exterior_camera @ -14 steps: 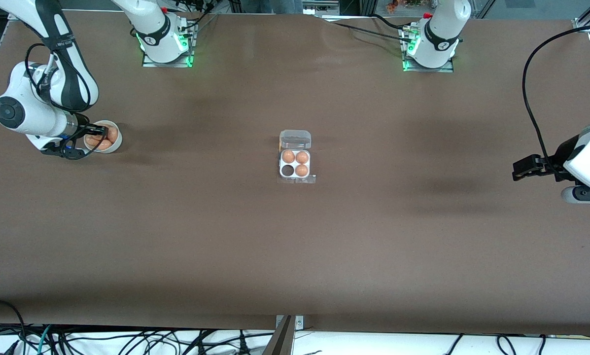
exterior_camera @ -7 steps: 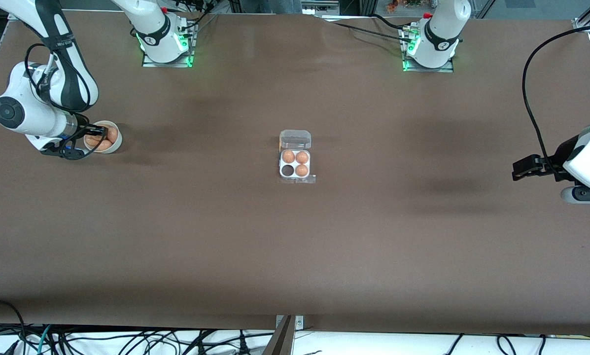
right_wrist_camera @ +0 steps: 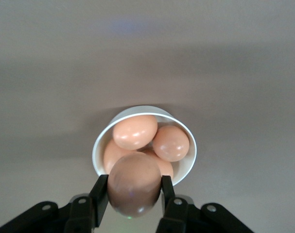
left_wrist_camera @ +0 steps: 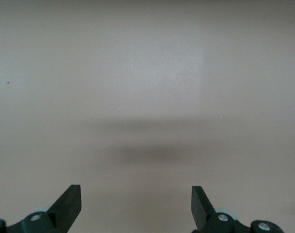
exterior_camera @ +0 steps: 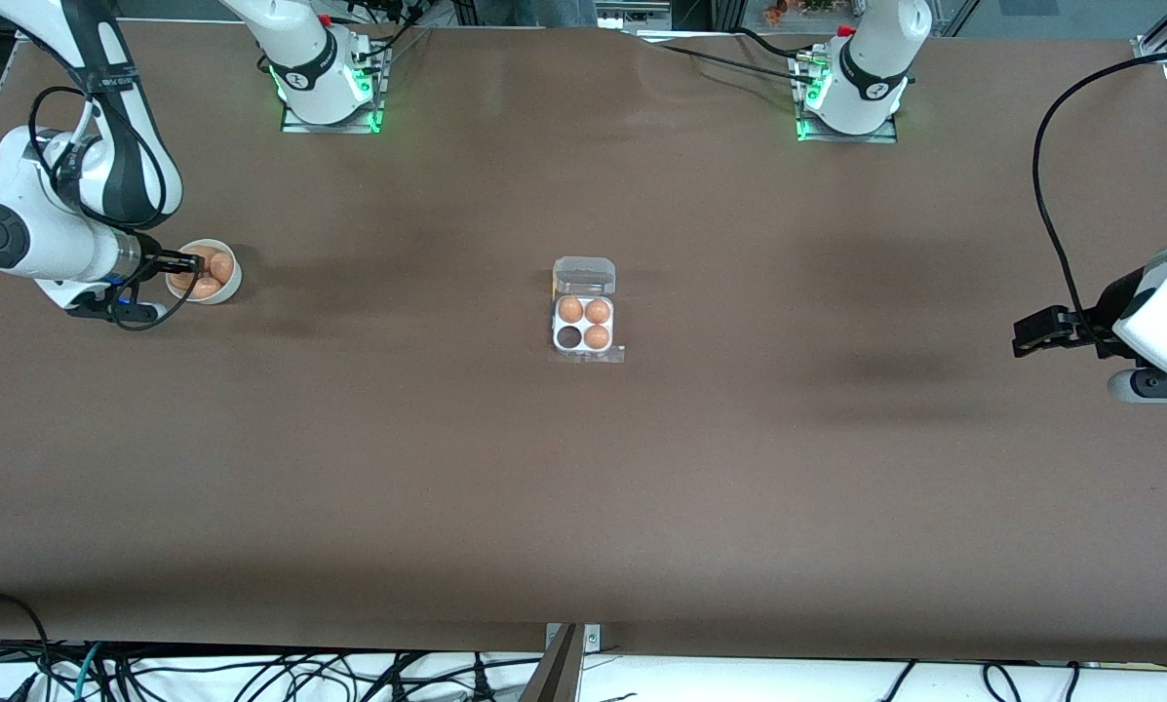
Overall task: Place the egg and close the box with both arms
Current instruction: 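Grasp one brown egg with the right gripper and lift it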
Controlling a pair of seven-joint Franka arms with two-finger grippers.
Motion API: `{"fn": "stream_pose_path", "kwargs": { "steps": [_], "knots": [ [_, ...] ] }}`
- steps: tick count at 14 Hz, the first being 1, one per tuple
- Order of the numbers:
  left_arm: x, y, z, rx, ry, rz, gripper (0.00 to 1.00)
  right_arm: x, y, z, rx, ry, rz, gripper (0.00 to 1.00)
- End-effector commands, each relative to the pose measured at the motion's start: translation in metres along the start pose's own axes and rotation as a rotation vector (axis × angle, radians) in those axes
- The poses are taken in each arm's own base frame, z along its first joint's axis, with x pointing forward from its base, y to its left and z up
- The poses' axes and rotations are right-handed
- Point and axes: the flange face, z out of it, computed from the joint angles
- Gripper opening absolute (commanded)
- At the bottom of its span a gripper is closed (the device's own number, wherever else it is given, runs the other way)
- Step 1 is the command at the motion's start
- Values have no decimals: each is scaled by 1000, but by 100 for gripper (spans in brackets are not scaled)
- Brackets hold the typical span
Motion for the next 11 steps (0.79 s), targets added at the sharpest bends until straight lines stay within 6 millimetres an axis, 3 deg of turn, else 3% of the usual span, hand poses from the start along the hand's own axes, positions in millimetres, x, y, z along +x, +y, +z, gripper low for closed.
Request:
{"fn": "stream_pose_path", "kwargs": {
  "steps": [1,3,4,8,11],
  "knots": [
    [-1,-1,-1,14,-6,-2,100,12,-22,-41,31,-28,-2,42],
    [-1,-1,-1,14,-6,-3,100,26,-43,-61,18,-49,13,42],
    [-1,-1,-1,14,-6,-3,100,31,-63,-71,8,-43,15,42],
    [-2,0,-3,14,-1,-3,100,38,-162,-96,20,-20,102,42],
    [-1,2,-4,14,0,-2,100,38,-251,-110,50,4,168,42]
  ]
}}
